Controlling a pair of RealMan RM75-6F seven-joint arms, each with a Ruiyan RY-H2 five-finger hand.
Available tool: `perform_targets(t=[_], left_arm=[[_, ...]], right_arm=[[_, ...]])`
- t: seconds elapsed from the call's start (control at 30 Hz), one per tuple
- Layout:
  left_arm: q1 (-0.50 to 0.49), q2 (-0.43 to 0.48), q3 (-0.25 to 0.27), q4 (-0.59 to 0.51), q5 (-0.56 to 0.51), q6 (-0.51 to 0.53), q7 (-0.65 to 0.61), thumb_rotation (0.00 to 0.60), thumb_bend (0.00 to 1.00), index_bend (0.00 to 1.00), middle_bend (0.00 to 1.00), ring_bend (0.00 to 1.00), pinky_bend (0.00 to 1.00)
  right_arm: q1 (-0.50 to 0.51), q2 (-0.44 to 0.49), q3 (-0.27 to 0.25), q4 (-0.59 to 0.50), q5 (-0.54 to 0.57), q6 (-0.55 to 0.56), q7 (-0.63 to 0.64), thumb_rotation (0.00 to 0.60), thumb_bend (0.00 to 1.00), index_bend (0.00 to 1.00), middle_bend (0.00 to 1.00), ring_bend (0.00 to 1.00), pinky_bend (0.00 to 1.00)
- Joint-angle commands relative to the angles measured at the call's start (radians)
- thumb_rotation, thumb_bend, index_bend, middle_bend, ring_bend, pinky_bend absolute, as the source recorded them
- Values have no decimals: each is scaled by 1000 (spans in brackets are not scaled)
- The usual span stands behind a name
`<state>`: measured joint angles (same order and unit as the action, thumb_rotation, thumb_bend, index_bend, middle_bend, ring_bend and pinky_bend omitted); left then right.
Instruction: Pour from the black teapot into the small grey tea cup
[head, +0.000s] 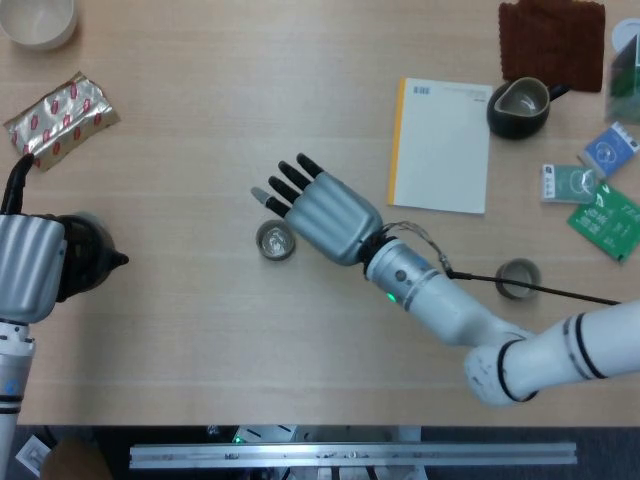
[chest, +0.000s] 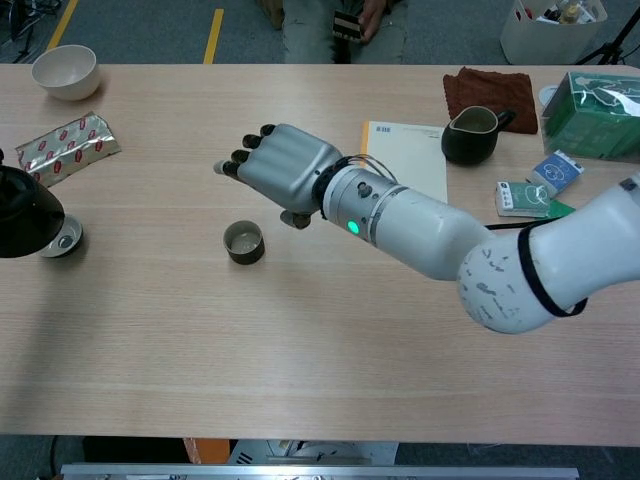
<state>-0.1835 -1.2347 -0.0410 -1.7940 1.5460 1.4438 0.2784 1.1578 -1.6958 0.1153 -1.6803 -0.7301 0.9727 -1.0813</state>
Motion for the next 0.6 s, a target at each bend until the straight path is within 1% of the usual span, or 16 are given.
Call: perform_targets(t=[0.03,0.17,0.27,0.33,0.43,0.6], left_arm=[[-7,-6,-5,3,-2,-7,3,599,271,947,1000,810,13],[-20,-19,-10,14,-8,-25,6,600,272,946,1000,809,13],[-32,-33,-15,23,-15,-40,11,600,271,946,1000,808,13],[-40,-42,-17,29,-21,-52,18,600,271,945,999,807,13],[-55,-57,-22,32,-30,-72,33,600,271,946,999,807,13],[-77,-85,-31,30,-41,-95,65,600,271,945,998,806,13]], right_arm=[[-78,189,-53,-178,-91,70,69,600,317,73,142,80,128],[-154,333,-104,-277,-180,122,148,600,315,72,142,80,128],[-221,434,-152,-314,-269,156,228,600,314,73,142,80,128],[-269,493,-186,-313,-334,178,284,600,313,73,142,80,128],[-332,553,-227,-290,-417,213,353,600,313,72,142,80,128],[-422,630,-264,-262,-534,268,477,600,313,73,142,80,128]])
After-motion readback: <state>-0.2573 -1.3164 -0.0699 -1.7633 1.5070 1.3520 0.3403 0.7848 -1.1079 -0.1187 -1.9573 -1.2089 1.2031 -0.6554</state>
